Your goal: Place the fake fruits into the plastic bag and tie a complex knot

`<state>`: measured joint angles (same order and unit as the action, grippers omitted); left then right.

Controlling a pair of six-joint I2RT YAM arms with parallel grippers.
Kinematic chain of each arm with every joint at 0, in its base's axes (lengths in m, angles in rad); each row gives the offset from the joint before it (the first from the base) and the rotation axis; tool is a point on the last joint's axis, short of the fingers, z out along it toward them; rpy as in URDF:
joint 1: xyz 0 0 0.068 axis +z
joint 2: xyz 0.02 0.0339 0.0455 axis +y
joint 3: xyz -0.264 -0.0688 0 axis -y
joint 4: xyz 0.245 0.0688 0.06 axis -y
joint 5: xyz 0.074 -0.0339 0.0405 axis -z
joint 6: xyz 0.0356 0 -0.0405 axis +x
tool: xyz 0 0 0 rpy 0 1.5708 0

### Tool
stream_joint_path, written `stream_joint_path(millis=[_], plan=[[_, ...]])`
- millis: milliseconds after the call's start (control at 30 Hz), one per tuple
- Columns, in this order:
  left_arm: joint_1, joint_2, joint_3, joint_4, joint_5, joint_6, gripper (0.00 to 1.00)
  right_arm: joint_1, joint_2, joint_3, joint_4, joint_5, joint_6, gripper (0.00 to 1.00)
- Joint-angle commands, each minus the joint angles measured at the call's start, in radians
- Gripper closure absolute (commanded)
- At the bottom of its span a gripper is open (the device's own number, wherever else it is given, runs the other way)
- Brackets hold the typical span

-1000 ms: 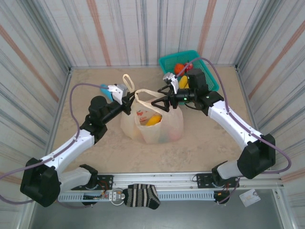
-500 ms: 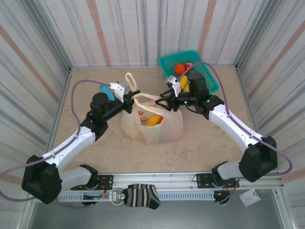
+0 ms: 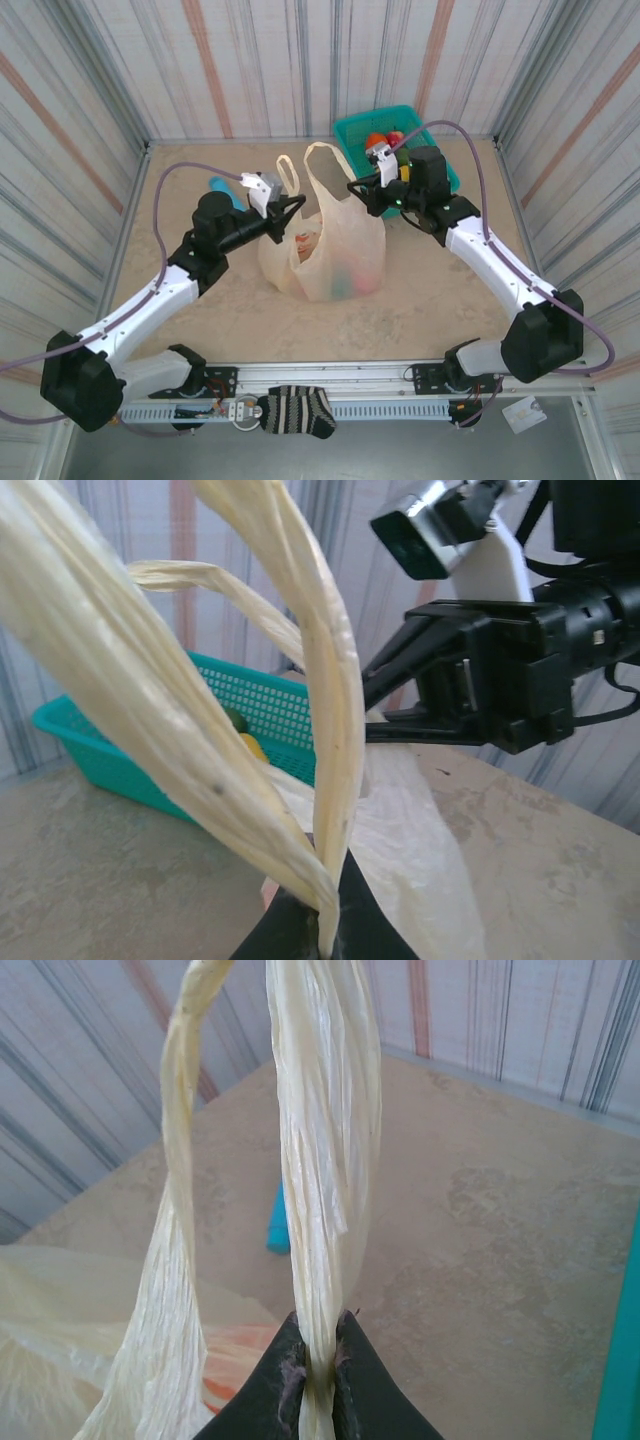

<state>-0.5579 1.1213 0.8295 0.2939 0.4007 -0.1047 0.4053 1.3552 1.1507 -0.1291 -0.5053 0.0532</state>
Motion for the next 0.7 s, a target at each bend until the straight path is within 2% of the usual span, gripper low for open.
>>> stream_joint_path(millis=[0,200,367,467,567,667], plan=[[-0.022,0.017,0.087,-0.095,0.033,0.025,1.0,0.007,-0.045,-0.015,0.046,0.034,0.045,0.89],[-0.07,0.138,0.217,-0.188,-0.026,0.012,1.0,0.043,-0.081,-0.037,0.062,0.035,0.062,0.88],[-0.094,0.209,0.235,-0.094,-0.025,0.009,1.0,0.053,-0.072,-0.069,0.078,-0.082,0.085,0.81],[-0.094,0.208,0.221,-0.031,-0.007,0.003,1.0,0.06,-0.059,-0.087,0.089,-0.134,0.096,0.7],[-0.094,0.179,0.191,-0.006,-0.026,0.011,1.0,0.077,-0.039,-0.087,0.077,-0.149,0.088,0.44],[-0.094,0.129,0.144,0.029,-0.047,0.023,1.0,0.113,-0.038,-0.08,0.042,-0.128,0.026,0.32]])
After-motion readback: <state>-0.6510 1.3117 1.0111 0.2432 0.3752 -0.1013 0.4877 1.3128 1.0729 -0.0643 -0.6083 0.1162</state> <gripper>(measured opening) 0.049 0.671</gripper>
